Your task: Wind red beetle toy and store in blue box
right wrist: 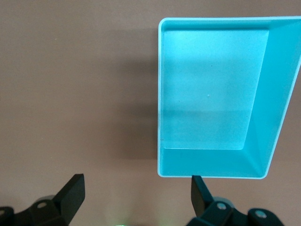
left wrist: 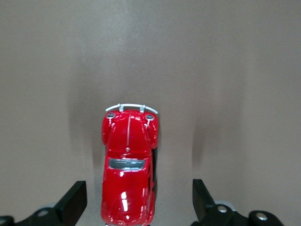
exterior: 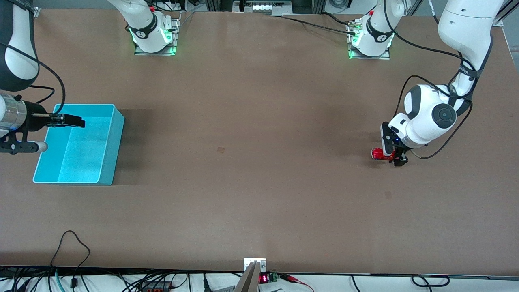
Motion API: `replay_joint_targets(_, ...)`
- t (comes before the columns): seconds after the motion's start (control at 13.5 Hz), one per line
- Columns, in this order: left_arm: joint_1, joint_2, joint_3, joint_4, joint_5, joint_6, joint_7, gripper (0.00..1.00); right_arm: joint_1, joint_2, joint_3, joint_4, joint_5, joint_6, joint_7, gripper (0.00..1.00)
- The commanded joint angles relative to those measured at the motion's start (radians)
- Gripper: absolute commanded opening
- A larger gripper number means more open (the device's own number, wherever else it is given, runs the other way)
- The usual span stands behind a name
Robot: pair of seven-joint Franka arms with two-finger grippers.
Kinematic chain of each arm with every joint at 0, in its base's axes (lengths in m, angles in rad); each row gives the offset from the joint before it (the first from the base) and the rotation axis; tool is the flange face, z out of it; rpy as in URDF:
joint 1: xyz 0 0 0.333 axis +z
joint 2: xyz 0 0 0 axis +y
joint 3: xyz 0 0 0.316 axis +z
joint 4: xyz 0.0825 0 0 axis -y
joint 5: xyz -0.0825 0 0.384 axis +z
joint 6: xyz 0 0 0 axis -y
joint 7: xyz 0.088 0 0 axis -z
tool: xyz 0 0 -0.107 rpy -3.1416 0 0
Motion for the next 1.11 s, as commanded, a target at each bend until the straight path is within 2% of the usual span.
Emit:
replay_joint_targets(0.0,0.01,-0.011,-0.008,-0.015,0.018,0.016,0.015,0.89,0.004,-0.009,0.002,-0.006,0.003,0.041,0.007,1.0)
replay_joint_targets(0.15,0.01,-0.012,-0.008,-0.016,0.017,0.016,0.015,0.84,0.019,-0.007,0.002,-0.009,0.001,0.086,-0.009,1.0)
replay_joint_targets(0.3,0.01,-0.014,-0.008,-0.016,0.017,0.016,0.015,0.66,0.019,-0.007,0.002,-0.023,0.003,0.121,-0.009,1.0)
replay_joint_targets(0.52,0.01,-0.015,-0.008,-0.016,0.017,0.016,0.015,0.47,0.019,-0.006,0.002,-0.032,0.003,0.129,-0.007,1.0)
replay_joint_targets(0.81,0.01,-0.015,-0.008,-0.015,0.018,0.016,0.015,0.37,0.013,-0.024,0.002,-0.087,0.003,0.147,-0.01,1.0)
replay_joint_targets(1.04,0.01,-0.014,-0.008,-0.015,0.018,0.016,0.016,0.37,0.015,-0.026,0.002,-0.09,0.003,0.146,-0.007,1.0)
